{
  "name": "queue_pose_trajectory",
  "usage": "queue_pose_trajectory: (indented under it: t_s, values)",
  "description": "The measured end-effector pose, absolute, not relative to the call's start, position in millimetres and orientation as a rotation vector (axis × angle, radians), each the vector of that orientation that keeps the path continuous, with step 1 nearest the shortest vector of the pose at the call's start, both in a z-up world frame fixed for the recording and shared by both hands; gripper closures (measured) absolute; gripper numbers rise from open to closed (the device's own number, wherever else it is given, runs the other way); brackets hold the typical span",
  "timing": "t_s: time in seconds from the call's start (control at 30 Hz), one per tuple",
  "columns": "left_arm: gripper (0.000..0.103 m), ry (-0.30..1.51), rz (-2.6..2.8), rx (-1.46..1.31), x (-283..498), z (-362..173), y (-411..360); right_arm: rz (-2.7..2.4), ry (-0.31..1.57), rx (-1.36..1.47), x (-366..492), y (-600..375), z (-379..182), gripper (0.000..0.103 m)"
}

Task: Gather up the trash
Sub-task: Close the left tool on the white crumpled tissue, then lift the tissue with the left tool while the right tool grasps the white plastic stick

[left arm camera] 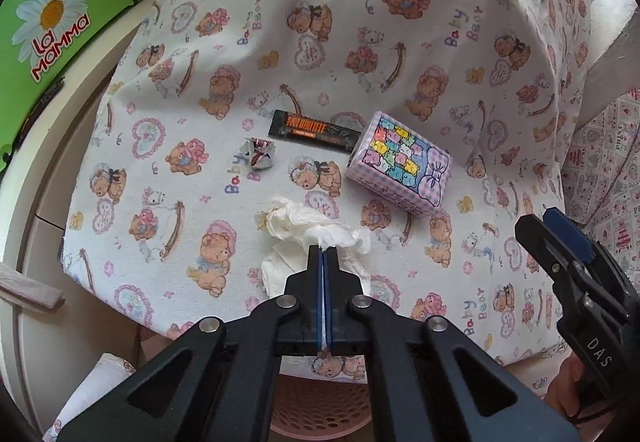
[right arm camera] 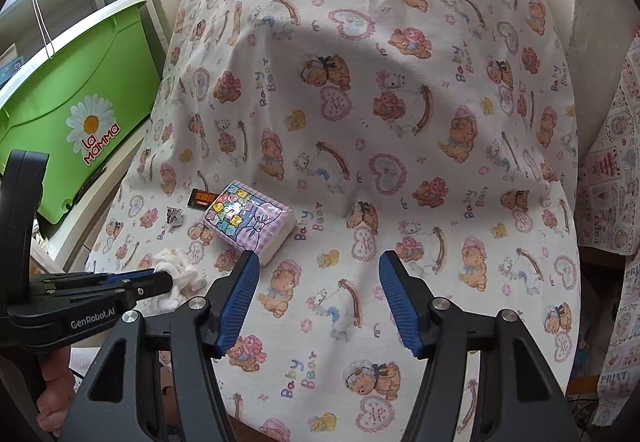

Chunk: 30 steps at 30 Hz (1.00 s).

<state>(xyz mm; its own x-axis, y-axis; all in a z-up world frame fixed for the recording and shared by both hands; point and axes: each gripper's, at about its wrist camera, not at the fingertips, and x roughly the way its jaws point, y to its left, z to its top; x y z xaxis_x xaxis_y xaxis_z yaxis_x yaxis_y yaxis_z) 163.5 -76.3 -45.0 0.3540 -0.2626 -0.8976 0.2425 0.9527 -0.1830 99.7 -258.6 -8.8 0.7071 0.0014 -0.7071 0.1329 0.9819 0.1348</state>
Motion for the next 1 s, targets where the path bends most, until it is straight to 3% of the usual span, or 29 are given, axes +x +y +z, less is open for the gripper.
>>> queue_pose_trajectory:
  t_s: [0.53, 0.73, 0.93, 1.0]
  values:
    - [0.103, 0.976, -0.190, -0.041, 160.5, 1.2, -19.5, -0.040, 0.771, 0.171, 101.1, -246.8, -10.2, 0.038]
    - [0.103, 0.988, -0.187, -0.063, 161.5, -0.9, -9.7, 0.083, 0.774, 0.117, 112.1, -213.9, -14.5, 0.039]
    - [0.103, 0.999, -0.191, -0.066, 160.1, -3.1, -8.7, 0.205, 0.849, -0.003, 132.2, -170.0, -36.2, 0.064]
    - [0.103, 0.998, -0.193, -0.064, 159.6, -2.8, -8.7, 0.212, 0.880, -0.008, 138.9, -164.1, -46.6, 0.067]
